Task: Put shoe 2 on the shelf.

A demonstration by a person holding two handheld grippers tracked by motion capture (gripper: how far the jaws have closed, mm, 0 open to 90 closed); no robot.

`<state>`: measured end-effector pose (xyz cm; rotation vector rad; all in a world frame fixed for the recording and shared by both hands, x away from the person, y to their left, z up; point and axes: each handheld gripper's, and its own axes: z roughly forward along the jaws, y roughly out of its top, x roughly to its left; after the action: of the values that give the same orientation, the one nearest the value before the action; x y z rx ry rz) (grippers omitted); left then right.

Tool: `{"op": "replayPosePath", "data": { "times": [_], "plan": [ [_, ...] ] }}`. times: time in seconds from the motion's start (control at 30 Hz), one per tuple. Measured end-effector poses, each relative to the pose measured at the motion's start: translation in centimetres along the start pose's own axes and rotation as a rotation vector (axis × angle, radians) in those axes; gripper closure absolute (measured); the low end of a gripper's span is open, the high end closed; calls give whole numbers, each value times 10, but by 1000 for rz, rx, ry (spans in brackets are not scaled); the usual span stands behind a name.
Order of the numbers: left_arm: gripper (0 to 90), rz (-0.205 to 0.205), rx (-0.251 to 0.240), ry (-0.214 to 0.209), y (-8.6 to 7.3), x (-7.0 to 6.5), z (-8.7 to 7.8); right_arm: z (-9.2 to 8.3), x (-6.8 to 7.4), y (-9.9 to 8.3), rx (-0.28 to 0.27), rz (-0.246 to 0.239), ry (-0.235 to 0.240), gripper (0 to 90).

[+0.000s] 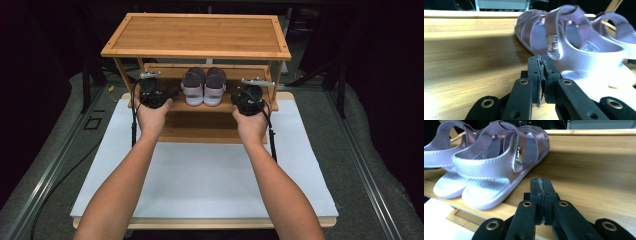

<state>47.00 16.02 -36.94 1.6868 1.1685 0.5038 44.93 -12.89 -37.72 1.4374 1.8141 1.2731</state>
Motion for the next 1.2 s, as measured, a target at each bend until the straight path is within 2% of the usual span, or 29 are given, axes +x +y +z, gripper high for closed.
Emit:
{"op": "replayPosePath", "data": {
  "times": [0.07,0.1,0.2,0.23,0.27,0.3,0.4,0.43,0.47,0.5,0.53,0.57,0.6,0.67,0.73,0.77,0.8,0.87,0.9,0.93,1.0,1.03,1.07,1.1,1.13,1.17,1.2],
  "plan": [
    [860,1,-12,-12,-1,-2,-7,-4,0,-3,2,-15,-8,899],
    [856,5,-11,-24,-2,-3,-14,-10,-1,-6,15,-33,25,893],
    [856,5,-13,-48,-6,-4,-22,-18,1,-10,15,-52,13,892],
    [857,7,-10,-71,-11,-4,-31,-25,1,-14,14,-76,12,891],
    [858,7,-10,-71,-11,-4,-31,-25,1,-14,14,-76,12,891],
    [858,15,-9,-82,-16,-5,-38,-34,0,-20,10,-84,10,895],
    [857,13,-15,-103,-23,-4,-46,-43,-1,-27,11,-80,8,896],
    [857,11,-18,-110,-29,-4,-51,-50,-3,-35,10,-89,23,896],
    [857,11,-17,-114,-35,-4,-54,-50,-3,-35,10,-89,23,896],
    [855,20,-12,-124,-45,-4,-59,-57,-3,-44,17,-119,19,892],
    [854,20,-12,-124,-45,-4,-59,-57,-3,-44,17,-119,19,892],
    [853,16,-11,-132,-57,-3,-64,-65,-4,-53,22,-127,1,887],
    [852,16,-11,-132,-57,-3,-64,-65,-4,-53,22,-127,1,887],
    [850,29,0,-130,-72,-3,-71,-72,-6,-62,38,-154,23,885],
    [848,40,12,-125,-84,-2,-77,-80,-8,-75,56,-178,-2,885],
    [848,37,13,-125,-91,-1,-79,-86,-11,-87,57,-165,-29,885],
    [848,46,21,-125,-97,-1,-81,-86,-11,-87,57,-165,-29,885],
    [842,63,35,-123,-107,-3,-86,-91,-13,-103,53,-139,-11,884],
    [829,78,45,-120,-117,-3,-89,-95,-15,-117,63,-127,-4,882],
    [828,78,45,-120,-117,-3,-89,-95,-15,-117,63,-127,-4,882],
    [827,82,61,-122,-129,-1,-92,-99,-17,-129,66,-123,-6,881],
    [822,82,78,-127,-138,2,-92,-101,-18,-140,80,-110,11,874],
    [819,82,78,-127,-138,2,-92,-101,-18,-140,80,-110,11,874],
    [813,73,90,-119,-148,6,-93,-102,-21,-150,95,-107,44,867],
    [808,73,90,-119,-148,6,-93,-102,-21,-150,95,-107,44,867],
    [803,73,97,-117,-158,11,-94,-102,-22,-159,101,-106,40,859],
    [797,73,97,-117,-158,11,-94,-102,-22,-159,101,-106,40,859]
  ]
}}
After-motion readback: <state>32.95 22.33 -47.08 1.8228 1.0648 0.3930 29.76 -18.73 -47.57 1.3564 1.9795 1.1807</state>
